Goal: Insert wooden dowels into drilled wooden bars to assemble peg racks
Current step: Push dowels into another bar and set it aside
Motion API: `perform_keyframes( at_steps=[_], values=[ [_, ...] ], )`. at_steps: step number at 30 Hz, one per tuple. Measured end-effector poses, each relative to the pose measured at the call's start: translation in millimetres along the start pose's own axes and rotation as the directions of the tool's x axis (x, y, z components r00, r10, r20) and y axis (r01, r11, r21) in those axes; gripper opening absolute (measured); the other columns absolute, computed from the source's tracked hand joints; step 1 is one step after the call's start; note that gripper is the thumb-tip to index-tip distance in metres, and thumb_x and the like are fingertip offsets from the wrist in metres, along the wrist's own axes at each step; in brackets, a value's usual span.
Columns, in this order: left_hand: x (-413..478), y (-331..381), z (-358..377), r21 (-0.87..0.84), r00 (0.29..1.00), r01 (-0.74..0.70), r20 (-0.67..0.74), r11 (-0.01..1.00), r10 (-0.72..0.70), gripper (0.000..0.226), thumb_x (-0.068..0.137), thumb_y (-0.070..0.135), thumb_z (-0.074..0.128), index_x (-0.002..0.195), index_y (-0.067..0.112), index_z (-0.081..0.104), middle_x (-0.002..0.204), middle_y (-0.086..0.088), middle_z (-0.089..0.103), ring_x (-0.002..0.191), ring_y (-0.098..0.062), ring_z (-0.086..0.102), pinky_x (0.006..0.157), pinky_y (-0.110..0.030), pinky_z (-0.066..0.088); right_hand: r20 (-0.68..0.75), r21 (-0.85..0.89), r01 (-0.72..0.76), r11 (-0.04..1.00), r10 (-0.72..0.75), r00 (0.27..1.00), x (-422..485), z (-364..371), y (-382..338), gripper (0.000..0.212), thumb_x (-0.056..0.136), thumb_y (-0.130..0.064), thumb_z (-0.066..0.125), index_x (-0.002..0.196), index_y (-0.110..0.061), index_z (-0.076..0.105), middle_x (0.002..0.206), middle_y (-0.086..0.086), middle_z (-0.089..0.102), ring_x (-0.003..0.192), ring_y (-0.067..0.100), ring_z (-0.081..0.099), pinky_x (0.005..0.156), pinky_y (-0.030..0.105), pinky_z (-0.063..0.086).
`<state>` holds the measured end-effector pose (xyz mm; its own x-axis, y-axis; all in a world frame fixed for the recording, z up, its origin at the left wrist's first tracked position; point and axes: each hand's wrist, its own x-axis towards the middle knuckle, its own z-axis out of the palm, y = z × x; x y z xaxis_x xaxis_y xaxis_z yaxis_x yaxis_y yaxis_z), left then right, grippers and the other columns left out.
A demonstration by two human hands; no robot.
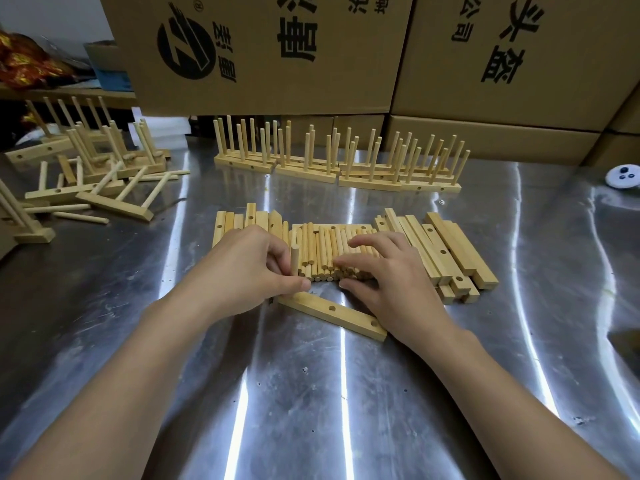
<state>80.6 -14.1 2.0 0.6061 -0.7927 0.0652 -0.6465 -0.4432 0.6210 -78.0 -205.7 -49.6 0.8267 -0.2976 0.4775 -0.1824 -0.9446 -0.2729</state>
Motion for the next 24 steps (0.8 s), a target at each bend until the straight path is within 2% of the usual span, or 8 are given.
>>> perform_keyframes(
  at_steps=[4,10,13,15,17,19,21,24],
  values=[
    [1.2,-0.5,0.1,0.011,1.000,-0.014,0.002,1.000,0.014,0.035,0.079,0.047,0.092,0.066,0.019,0.074,0.062,0.008,0.073,0.065,-0.006,0.070,0.064,-0.028,0.055,-0.010,0.009,0.015,1.000,-0.015,1.000,0.4,0.6,-1.1,0.028,0.089,-0.033,0.084,0.116,-0.033,0.079,0.128,-0.012,0.061,0.129,0.013,0.046,0.107,0.038,0.043],
    [2.2,-4.0,1.0,0.017,0.999,-0.041,0.005,0.999,0.040,0.033,0.079,0.045,0.092,0.066,0.020,0.075,0.063,0.010,0.072,0.064,-0.002,0.068,0.053,-0.010,0.043,-0.045,0.037,0.067,0.997,-0.066,0.997,-0.7,-1.8,-3.3,0.020,0.091,-0.030,0.082,0.111,-0.028,0.080,0.120,-0.010,0.064,0.121,0.016,0.053,0.100,0.042,0.047],
    [2.0,-4.7,0.5,0.013,0.999,-0.047,0.015,0.999,0.046,0.031,0.079,0.045,0.092,0.067,0.022,0.075,0.063,0.011,0.072,0.062,0.000,0.066,0.053,-0.009,0.042,-0.158,0.081,0.118,0.990,-0.104,0.982,0.1,-7.7,-5.2,0.014,0.095,-0.027,0.077,0.109,-0.023,0.079,0.111,-0.010,0.069,0.112,0.013,0.058,0.095,0.038,0.048],
    [1.7,-4.1,0.0,0.030,0.999,-0.050,0.009,0.998,0.050,0.028,0.078,0.049,0.091,0.072,0.027,0.075,0.066,0.013,0.072,0.063,0.001,0.066,0.053,-0.012,0.041,-0.274,0.234,0.077,0.969,-0.010,0.962,-0.3,-12.7,-8.2,0.012,0.098,-0.027,0.073,0.109,-0.023,0.076,0.107,-0.015,0.072,0.108,0.007,0.063,0.093,0.032,0.050],
    [1.4,-3.1,-1.2,0.000,0.998,-0.049,-0.028,0.999,0.049,0.030,0.074,0.058,0.090,0.085,0.036,0.073,0.076,0.013,0.072,0.064,0.000,0.063,0.058,-0.020,0.044,-0.308,0.530,-0.037,0.847,0.233,0.922,-0.4,-17.9,-12.3,0.009,0.099,-0.024,0.073,0.107,-0.025,0.075,0.102,-0.015,0.076,0.103,0.009,0.071,0.090,0.026,0.053],
    [0.5,-2.3,-2.1,-0.068,0.997,-0.051,-0.057,0.996,0.047,0.042,0.069,0.065,0.089,0.101,0.045,0.068,0.091,0.014,0.069,0.065,-0.001,0.062,0.059,-0.018,0.044,-0.187,0.821,-0.125,0.557,0.469,0.863,0.8,-22.4,-16.0,0.010,0.099,-0.018,0.074,0.106,-0.023,0.078,0.099,-0.007,0.079,0.099,0.013,0.075,0.085,0.024,0.057],
    [0.0,-0.4,-2.2,-0.086,0.995,-0.072,-0.077,0.994,0.066,0.049,0.068,0.067,0.087,0.109,0.052,0.065,0.102,0.018,0.067,0.080,-0.002,0.062,0.063,-0.016,0.045,-0.046,0.928,-0.178,0.327,0.575,0.817,1.5,-25.1,-15.4,0.011,0.098,-0.015,0.074,0.107,-0.016,0.079,0.098,0.000,0.081,0.099,0.014,0.076,0.083,0.021,0.057],
    [0.5,2.5,0.2,-0.155,0.987,-0.128,-0.113,0.980,0.111,0.041,0.075,0.058,0.088,0.110,0.049,0.070,0.102,0.022,0.071,0.093,-0.001,0.064,0.067,-0.009,0.048,0.063,0.946,-0.240,0.216,0.606,0.793,1.9,-25.7,-13.6,0.013,0.099,-0.016,0.072,0.110,-0.014,0.079,0.105,0.008,0.081,0.105,0.016,0.076,0.089,0.030,0.053]
  ],
)
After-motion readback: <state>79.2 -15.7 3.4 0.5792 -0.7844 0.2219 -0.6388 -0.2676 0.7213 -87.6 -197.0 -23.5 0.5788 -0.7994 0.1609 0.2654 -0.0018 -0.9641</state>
